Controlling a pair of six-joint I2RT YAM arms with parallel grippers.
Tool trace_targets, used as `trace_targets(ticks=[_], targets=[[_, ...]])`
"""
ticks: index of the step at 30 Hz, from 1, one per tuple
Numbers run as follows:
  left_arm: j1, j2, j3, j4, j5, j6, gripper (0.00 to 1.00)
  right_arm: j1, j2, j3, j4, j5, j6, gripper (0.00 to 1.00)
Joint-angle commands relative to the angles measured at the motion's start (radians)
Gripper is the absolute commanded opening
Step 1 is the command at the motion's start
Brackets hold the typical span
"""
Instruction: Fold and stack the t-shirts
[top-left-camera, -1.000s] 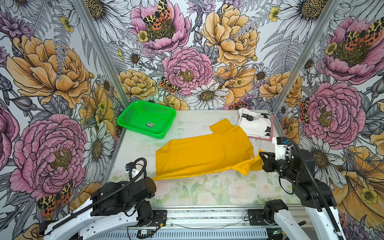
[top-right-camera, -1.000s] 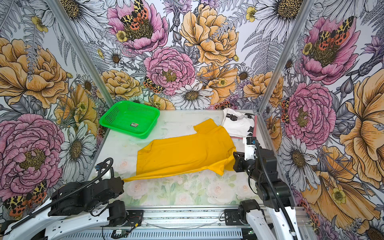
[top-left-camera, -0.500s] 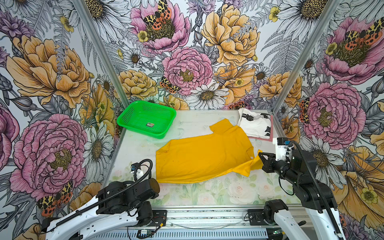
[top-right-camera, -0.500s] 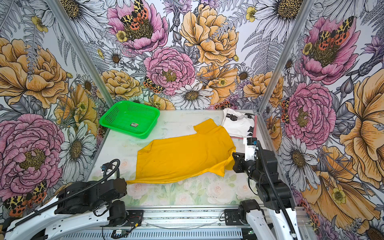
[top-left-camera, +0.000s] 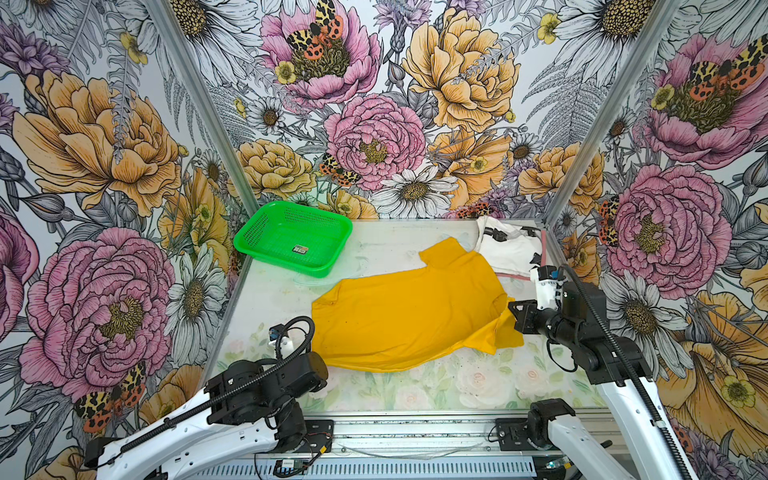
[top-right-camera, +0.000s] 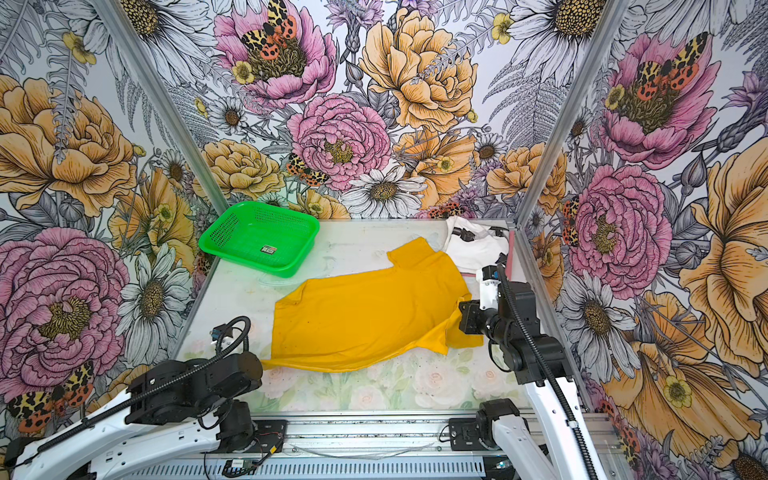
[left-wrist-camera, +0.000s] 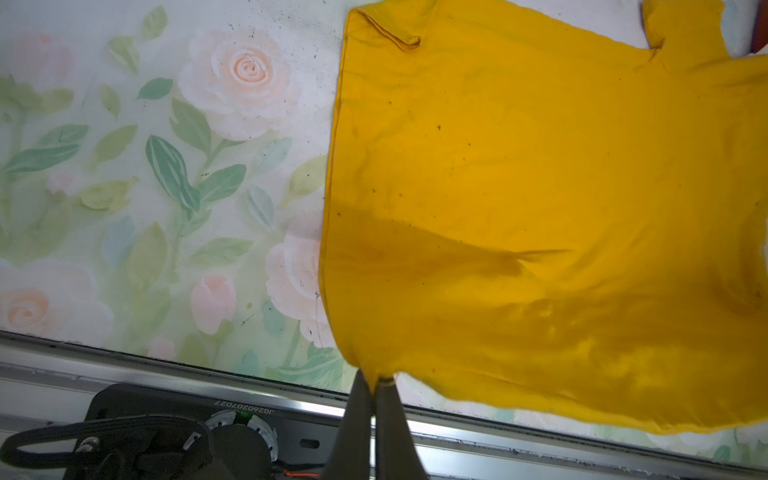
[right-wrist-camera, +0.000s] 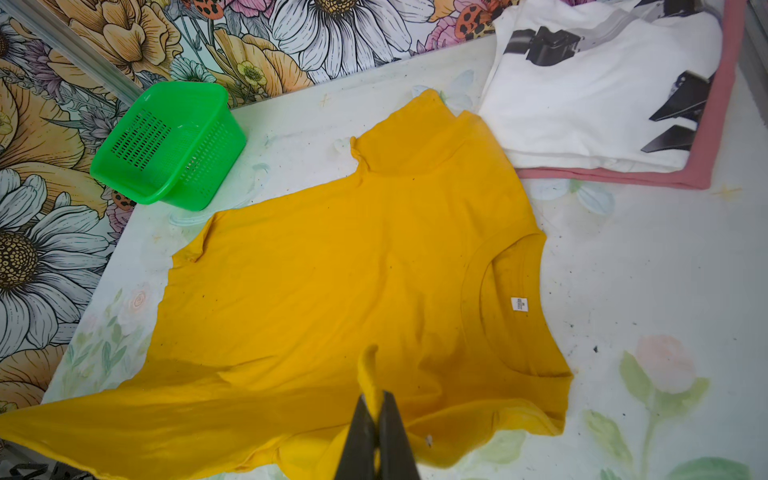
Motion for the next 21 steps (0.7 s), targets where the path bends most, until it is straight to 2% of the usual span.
trace_targets(ticks=[1, 5, 10, 16, 19, 21], targets=[[0.066, 0.066, -0.025, 0.116, 0.094, 0.12, 0.0, -0.001, 0.021, -0.011, 0.058, -0.005, -0.006, 0.0], [0.117, 0.147, -0.027, 0.145, 0.13, 0.161, 0.0, 0.0, 0.05, -0.015, 0.077, 0.003, -0.012, 0.0], [0.158, 0.158, -0.052, 0.161, 0.161, 0.169, 0.0, 0.0, 0.077, -0.027, 0.097, 0.008, -0.017, 0.0], [0.198, 0.228, -0.052, 0.161, 0.154, 0.17, 0.0, 0.0, 0.137, -0.026, 0.127, 0.035, -0.014, 0.0], [0.307, 0.229, -0.051, 0.186, 0.177, 0.187, 0.0, 0.0, 0.182, -0.026, 0.158, 0.036, -0.017, 0.0], [0.4, 0.173, -0.062, 0.224, 0.217, 0.216, 0.0, 0.0, 0.223, -0.027, 0.182, 0.037, -0.018, 0.0]])
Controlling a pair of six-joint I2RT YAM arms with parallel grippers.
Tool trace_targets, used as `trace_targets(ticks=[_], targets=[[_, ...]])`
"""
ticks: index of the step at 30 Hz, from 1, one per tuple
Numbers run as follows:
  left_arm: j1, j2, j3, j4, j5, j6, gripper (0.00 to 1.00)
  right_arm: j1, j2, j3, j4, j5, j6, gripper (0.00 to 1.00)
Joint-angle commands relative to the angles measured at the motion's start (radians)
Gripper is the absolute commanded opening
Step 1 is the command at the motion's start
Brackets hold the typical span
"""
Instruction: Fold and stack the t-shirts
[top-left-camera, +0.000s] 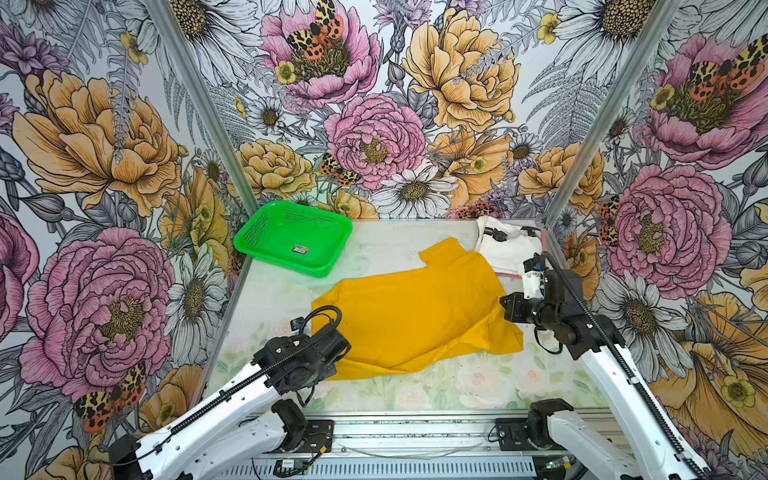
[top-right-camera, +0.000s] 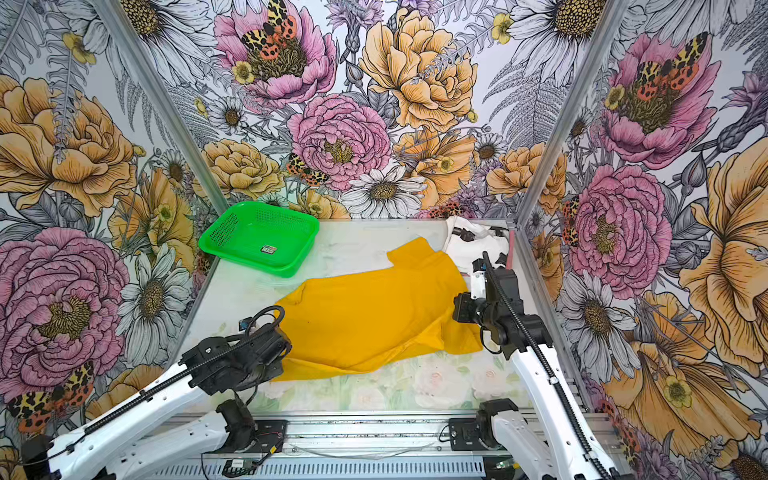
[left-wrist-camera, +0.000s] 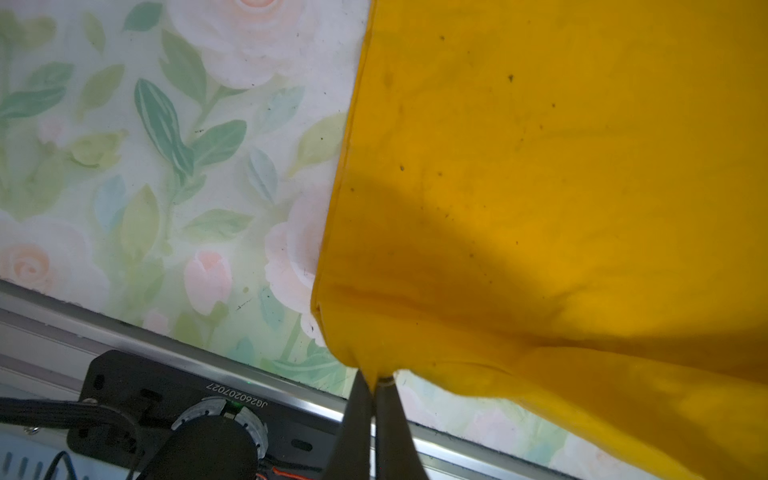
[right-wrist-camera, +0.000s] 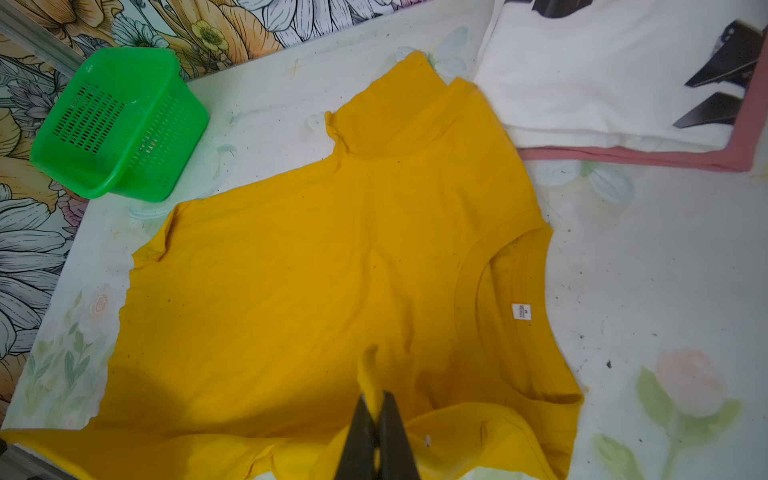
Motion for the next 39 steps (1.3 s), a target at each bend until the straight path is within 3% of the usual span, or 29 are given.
trace_targets(ticks=[1, 4, 6, 10, 14, 19, 32, 39], targets=[[0.117, -0.089, -0.017, 0.068, 0.064, 0.054, 0.0, -0.001, 0.056, 0.002, 0.073, 0.029, -0.015, 0.0], [0.207, -0.153, -0.049, 0.12, 0.113, 0.088, 0.0, 0.0, 0.123, 0.008, 0.095, 0.044, -0.025, 0.0], [0.229, -0.114, -0.054, 0.135, 0.164, 0.107, 0.0, 0.0, 0.161, 0.012, 0.108, 0.051, -0.034, 0.0], [0.229, -0.033, -0.039, 0.149, 0.175, 0.117, 0.0, 0.0, 0.208, 0.017, 0.138, 0.047, -0.04, 0.0], [0.167, 0.02, -0.036, 0.207, 0.092, 0.093, 0.0, 0.0, 0.264, 0.038, 0.15, 0.04, -0.052, 0.0], [0.158, 0.15, -0.009, 0.241, 0.055, 0.121, 0.0, -0.001, 0.336, 0.082, 0.158, 0.049, -0.07, 0.0], [0.317, 0.229, -0.046, 0.376, 0.128, 0.238, 0.0, 0.0, 0.585, 0.203, 0.189, 0.089, -0.087, 0.0], [0.383, 0.265, -0.069, 0.429, 0.179, 0.284, 0.0, 0.0, 0.634, 0.236, 0.194, 0.097, -0.087, 0.0]])
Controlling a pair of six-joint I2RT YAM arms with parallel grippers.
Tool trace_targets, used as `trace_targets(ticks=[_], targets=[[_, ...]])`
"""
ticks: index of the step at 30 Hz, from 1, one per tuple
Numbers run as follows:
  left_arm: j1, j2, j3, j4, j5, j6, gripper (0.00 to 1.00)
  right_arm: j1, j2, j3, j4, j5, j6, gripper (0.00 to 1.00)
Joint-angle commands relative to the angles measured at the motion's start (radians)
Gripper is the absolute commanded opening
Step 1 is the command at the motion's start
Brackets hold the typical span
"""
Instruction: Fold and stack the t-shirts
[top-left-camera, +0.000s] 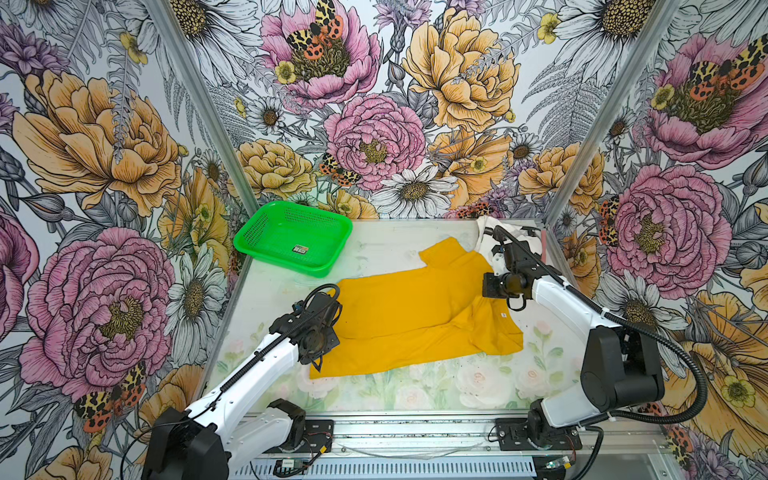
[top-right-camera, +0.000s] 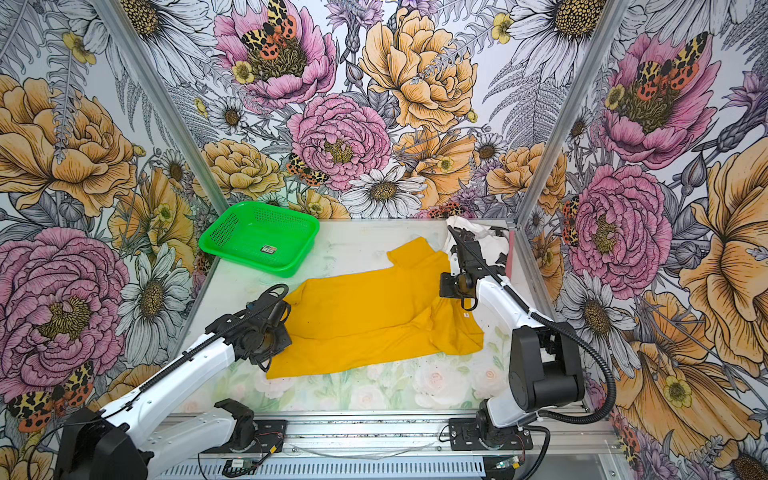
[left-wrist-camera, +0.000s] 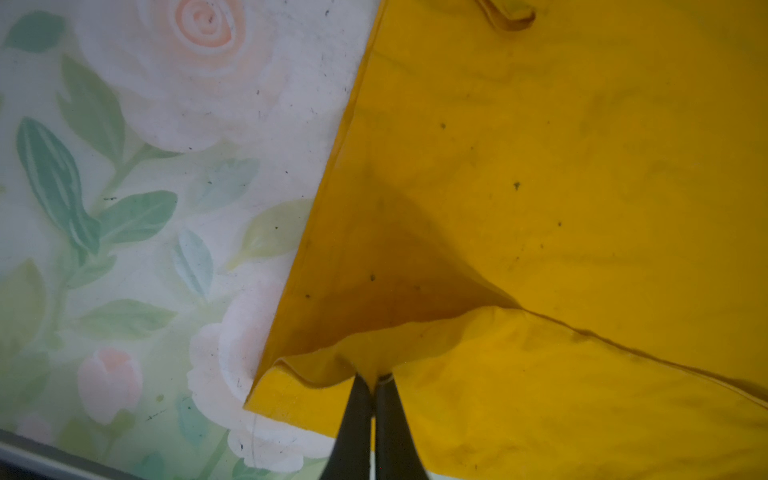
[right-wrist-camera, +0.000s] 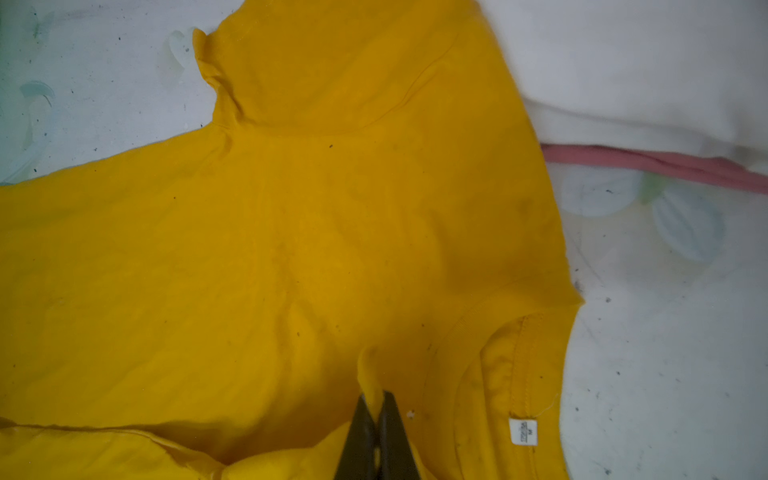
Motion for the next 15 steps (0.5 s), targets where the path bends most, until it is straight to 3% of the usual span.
trace_targets(ticks=[1, 6, 7, 9, 10, 12, 15], targets=[[0.038, 0.006, -0.018, 0.062, 0.041, 0.046, 0.0, 0.0, 0.013, 0.044, 0.03, 0.021, -0.01, 0.0], [0.059, 0.019, -0.031, 0.07, 0.024, 0.041, 0.02, 0.003, 0.013, 0.05, 0.03, 0.024, -0.01, 0.0], [0.065, 0.02, -0.029, 0.071, 0.03, 0.043, 0.15, 0.003, 0.012, 0.052, 0.03, 0.024, -0.011, 0.0], [0.071, 0.014, -0.025, 0.075, 0.027, 0.048, 0.51, 0.003, 0.013, 0.053, 0.029, 0.025, -0.012, 0.0], [0.076, 0.008, -0.023, 0.073, 0.027, 0.053, 0.6, 0.003, 0.015, 0.053, 0.029, 0.022, -0.011, 0.0], [0.089, -0.011, -0.015, 0.074, 0.029, 0.065, 0.71, 0.003, 0.017, 0.054, 0.029, 0.025, -0.012, 0.0], [0.111, -0.034, -0.003, 0.073, 0.04, 0.079, 0.8, 0.003, 0.021, 0.058, 0.029, 0.023, -0.011, 0.0]])
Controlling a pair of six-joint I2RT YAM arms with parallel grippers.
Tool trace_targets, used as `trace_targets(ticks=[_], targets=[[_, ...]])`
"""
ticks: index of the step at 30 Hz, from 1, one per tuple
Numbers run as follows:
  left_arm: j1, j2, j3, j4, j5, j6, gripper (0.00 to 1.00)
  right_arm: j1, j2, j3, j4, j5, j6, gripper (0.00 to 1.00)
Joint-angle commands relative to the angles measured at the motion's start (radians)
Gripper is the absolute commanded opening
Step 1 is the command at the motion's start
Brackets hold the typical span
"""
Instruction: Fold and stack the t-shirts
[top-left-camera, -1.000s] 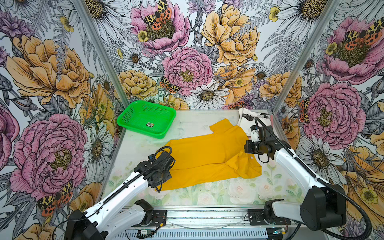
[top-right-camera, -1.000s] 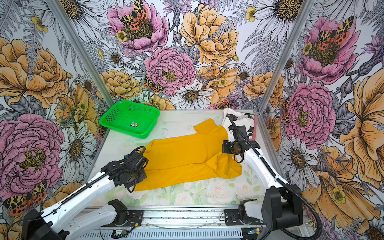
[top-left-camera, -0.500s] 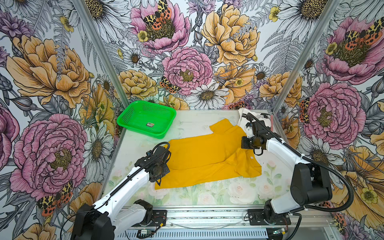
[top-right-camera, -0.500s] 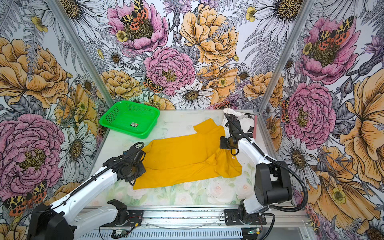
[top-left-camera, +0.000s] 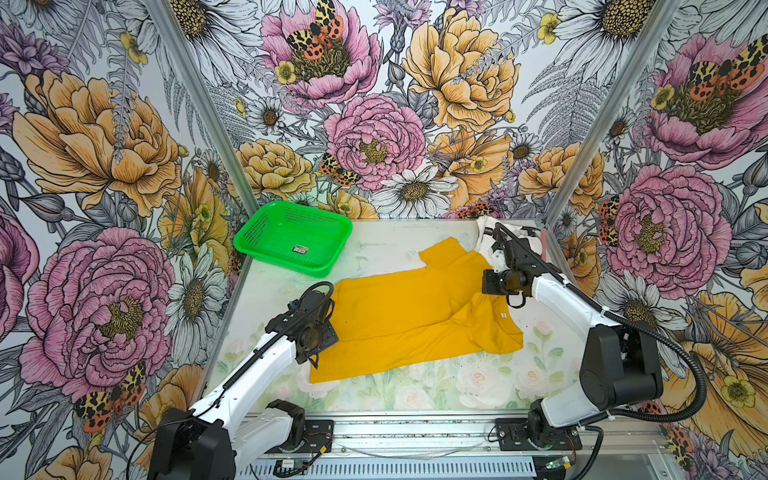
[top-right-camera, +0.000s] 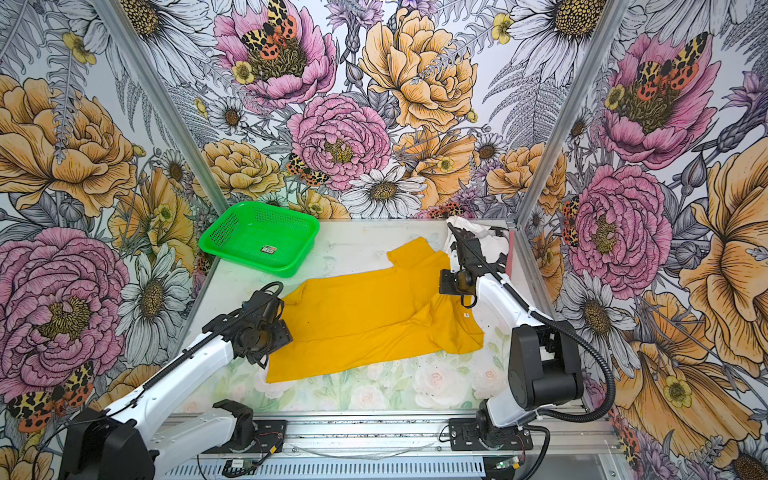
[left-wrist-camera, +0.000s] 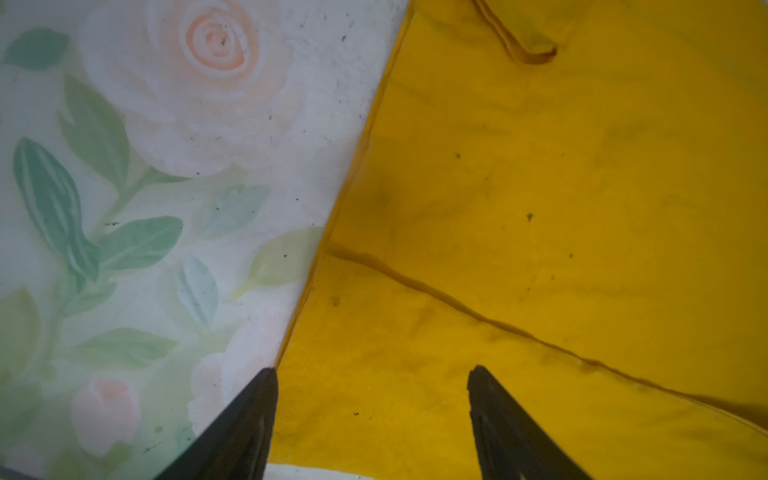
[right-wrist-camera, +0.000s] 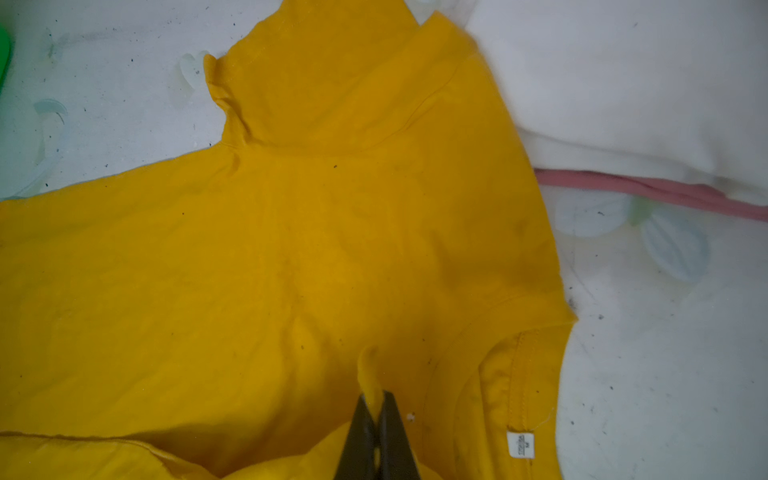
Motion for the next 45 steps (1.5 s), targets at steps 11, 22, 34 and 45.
trace_targets(ticks=[11, 22, 34, 45], targets=[[-0.001, -0.025, 0.041, 0.071, 0.1, 0.106, 0.96, 0.005, 0.086, 0.074, 0.025, 0.029, -0.01, 0.0], [-0.079, 0.029, 0.067, 0.142, 0.162, 0.136, 0.99, 0.015, 0.173, 0.204, -0.07, 0.072, -0.044, 0.29], [-0.272, -0.004, -0.096, 0.151, 0.04, -0.229, 0.99, -0.145, -0.192, -0.129, -0.07, 0.092, 0.212, 0.99], [-0.278, 0.041, -0.236, 0.345, 0.078, -0.383, 0.96, -0.152, -0.344, -0.379, -0.044, 0.126, 0.385, 0.95]])
